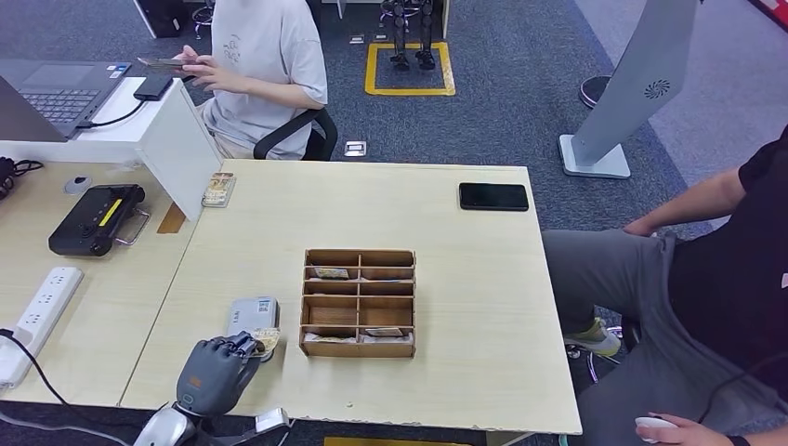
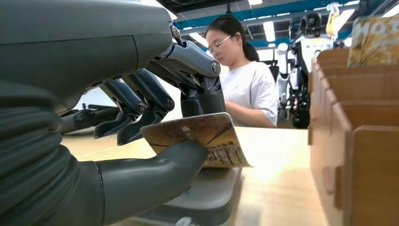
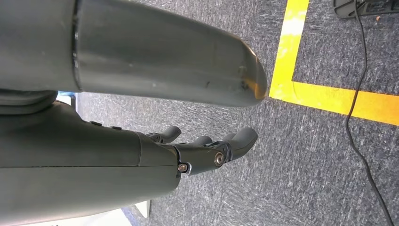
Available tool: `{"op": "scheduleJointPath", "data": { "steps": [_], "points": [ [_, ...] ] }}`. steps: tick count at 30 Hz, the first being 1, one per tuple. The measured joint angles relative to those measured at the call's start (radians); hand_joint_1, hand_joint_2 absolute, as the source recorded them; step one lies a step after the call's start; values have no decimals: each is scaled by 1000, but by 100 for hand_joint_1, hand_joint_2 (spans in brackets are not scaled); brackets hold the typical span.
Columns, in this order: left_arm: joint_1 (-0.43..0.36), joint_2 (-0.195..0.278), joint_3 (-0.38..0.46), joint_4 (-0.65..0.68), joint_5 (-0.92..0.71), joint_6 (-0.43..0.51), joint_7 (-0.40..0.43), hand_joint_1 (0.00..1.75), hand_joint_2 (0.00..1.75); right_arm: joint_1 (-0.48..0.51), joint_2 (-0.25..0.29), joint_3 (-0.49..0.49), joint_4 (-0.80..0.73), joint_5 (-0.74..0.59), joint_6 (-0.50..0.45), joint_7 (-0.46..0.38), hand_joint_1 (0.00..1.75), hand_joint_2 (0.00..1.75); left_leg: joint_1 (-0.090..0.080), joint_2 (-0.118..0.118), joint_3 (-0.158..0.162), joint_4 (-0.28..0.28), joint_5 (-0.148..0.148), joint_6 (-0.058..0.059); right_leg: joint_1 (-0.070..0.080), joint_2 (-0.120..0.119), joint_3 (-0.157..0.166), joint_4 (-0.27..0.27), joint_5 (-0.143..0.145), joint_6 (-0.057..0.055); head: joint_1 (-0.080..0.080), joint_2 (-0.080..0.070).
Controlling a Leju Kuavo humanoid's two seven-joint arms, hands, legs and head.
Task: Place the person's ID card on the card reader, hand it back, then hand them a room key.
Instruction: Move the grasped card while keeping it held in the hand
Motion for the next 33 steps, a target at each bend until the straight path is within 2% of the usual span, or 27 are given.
{"op": "scheduleJointPath", "data": {
  "steps": [10, 33],
  "points": [
    [-10, 26, 2, 54, -81, 1, 61, 175, 175, 0, -2, 0, 16, 0, -13, -6, 0, 0, 0, 0, 3, -1, 0, 0, 0, -1, 4, 0, 0, 0, 0, 0],
    [-21, 25, 4, 81, -63, 1, 75, 175, 175, 0, -7, 0, 31, 0, -26, -9, 0, 0, 0, -1, 8, -2, 1, -1, 0, -1, 7, 0, 0, -1, 0, 0]
  ]
}}
